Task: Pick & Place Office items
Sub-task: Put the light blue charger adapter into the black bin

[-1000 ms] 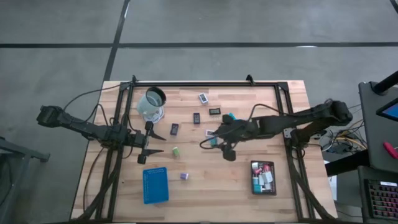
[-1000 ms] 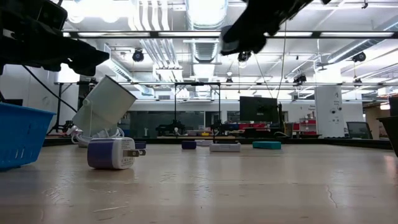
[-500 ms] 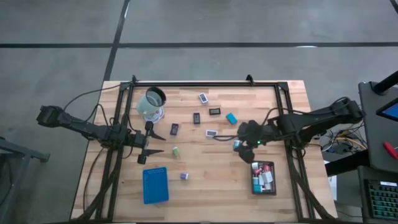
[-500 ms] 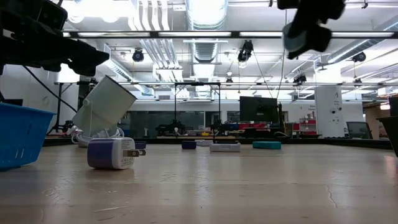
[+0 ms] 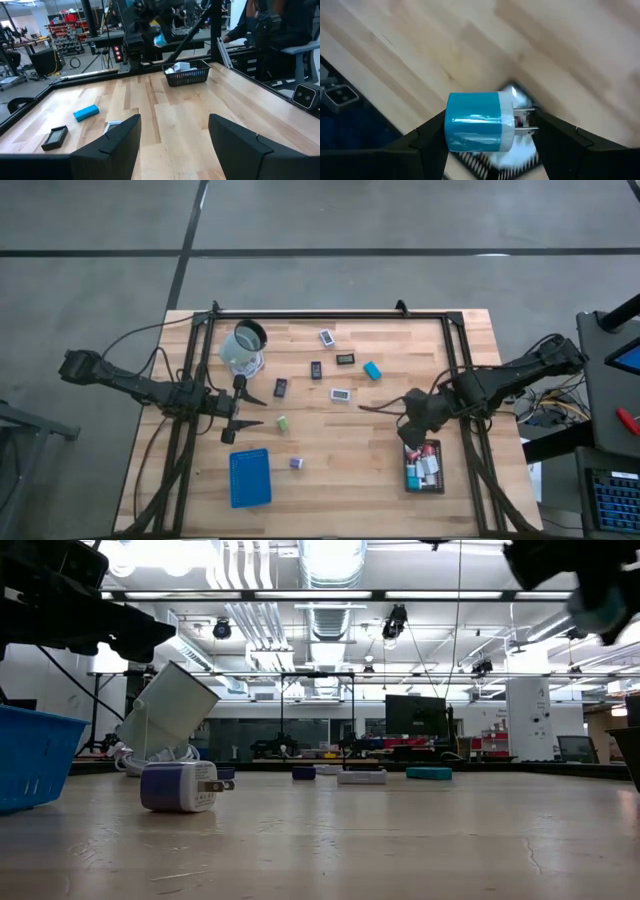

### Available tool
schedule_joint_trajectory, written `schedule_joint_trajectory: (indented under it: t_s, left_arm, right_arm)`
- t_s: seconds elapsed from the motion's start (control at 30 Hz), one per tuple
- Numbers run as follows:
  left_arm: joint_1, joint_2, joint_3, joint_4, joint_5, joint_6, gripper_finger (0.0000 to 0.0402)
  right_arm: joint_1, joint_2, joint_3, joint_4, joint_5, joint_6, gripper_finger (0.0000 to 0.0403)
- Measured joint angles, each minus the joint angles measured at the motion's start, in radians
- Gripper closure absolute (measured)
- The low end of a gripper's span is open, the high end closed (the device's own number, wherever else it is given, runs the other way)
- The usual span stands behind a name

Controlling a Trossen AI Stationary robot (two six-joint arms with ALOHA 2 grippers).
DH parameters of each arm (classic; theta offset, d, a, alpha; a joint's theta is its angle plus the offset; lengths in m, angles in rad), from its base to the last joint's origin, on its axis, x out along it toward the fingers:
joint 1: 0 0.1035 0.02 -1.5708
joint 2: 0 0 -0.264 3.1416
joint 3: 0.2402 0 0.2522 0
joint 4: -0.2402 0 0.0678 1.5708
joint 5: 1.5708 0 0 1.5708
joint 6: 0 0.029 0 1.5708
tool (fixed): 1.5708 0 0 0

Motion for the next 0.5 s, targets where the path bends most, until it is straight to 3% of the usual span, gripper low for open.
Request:
schedule_joint_trajectory:
  t_s: [0.2,0.5]
  left_arm:
    - [0.0,0.0,0.0,0.0,0.0,0.0,0.0164]
    - [0.0,0.0,0.0,0.0,0.0,0.0,0.0164]
  right_arm:
    - [0.097,0.001,0.0,-0.038,-0.035,0.196,0.0158]
    - [0.276,0.091,-0.007,-0.047,0.059,0.414,0.0158]
